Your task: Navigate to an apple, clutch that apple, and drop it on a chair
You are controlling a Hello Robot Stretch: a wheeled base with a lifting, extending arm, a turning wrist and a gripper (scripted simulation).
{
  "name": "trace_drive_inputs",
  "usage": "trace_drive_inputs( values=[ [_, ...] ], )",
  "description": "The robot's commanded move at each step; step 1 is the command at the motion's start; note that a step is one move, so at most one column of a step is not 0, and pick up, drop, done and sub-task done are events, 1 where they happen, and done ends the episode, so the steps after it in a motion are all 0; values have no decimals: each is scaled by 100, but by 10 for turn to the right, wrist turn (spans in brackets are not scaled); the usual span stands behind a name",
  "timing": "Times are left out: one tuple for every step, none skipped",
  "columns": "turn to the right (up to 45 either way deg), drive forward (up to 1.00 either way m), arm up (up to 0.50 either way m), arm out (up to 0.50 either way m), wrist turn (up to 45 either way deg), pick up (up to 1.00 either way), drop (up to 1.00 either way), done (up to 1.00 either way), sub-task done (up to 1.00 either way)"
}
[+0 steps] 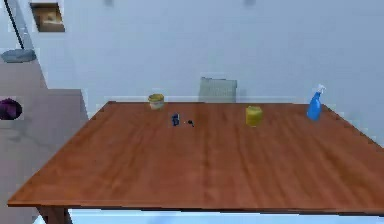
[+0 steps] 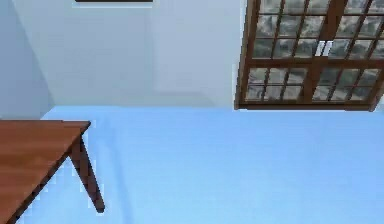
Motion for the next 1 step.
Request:
trace_drive_inputs(
  values=[
    [-450, 0, 0, 0, 0, 0, 0, 0, 0]
  ],
)
